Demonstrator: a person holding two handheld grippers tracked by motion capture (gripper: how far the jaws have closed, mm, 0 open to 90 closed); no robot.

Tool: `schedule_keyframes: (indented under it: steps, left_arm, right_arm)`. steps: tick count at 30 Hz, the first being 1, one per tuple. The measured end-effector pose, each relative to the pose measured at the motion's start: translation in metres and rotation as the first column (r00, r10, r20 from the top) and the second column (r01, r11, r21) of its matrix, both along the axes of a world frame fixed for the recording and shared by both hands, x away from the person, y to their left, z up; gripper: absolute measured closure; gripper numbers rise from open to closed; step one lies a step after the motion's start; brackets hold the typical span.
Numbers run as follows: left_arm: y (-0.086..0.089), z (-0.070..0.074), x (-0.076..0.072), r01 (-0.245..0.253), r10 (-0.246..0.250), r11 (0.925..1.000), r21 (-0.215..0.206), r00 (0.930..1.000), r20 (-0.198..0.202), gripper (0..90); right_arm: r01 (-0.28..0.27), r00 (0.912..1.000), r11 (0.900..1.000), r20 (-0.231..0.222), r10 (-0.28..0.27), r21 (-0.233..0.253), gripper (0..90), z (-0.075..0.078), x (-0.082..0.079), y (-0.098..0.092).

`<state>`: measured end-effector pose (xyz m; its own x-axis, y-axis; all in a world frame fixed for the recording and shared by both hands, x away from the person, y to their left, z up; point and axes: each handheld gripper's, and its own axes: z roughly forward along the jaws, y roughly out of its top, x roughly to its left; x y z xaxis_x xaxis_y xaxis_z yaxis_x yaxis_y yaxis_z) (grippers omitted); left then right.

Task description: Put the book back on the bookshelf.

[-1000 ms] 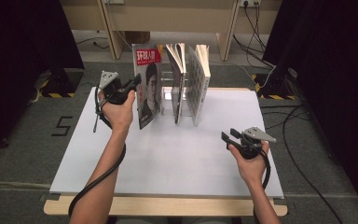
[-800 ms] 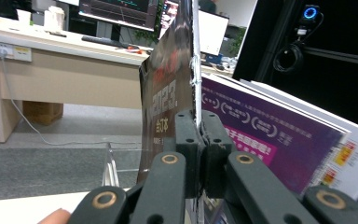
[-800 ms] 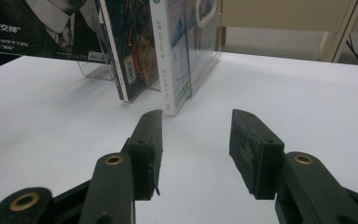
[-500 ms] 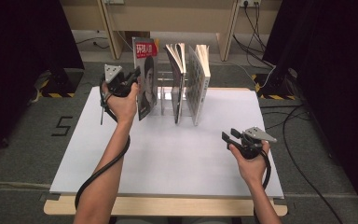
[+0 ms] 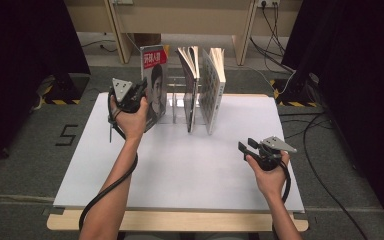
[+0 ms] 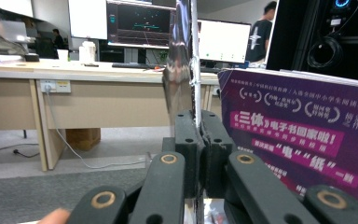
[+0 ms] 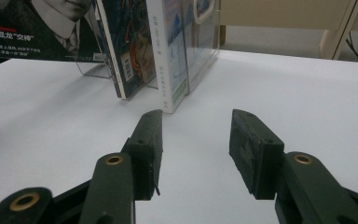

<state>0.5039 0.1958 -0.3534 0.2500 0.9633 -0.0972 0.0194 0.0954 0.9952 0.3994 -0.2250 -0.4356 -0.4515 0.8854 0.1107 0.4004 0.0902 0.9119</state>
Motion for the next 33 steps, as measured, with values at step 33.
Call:
schedule_keyframes:
  steps: [33]
  left_arm:
    - [0.016, -0.056, -0.055, 0.111, -0.108, 0.9935, 0.026, 0.9901, -0.089, 83.6]
  right_arm:
    - [-0.003, 1.0000, 1.000, -0.003, 0.003, -0.007, 54.9, 0.001, 0.000, 0.002]
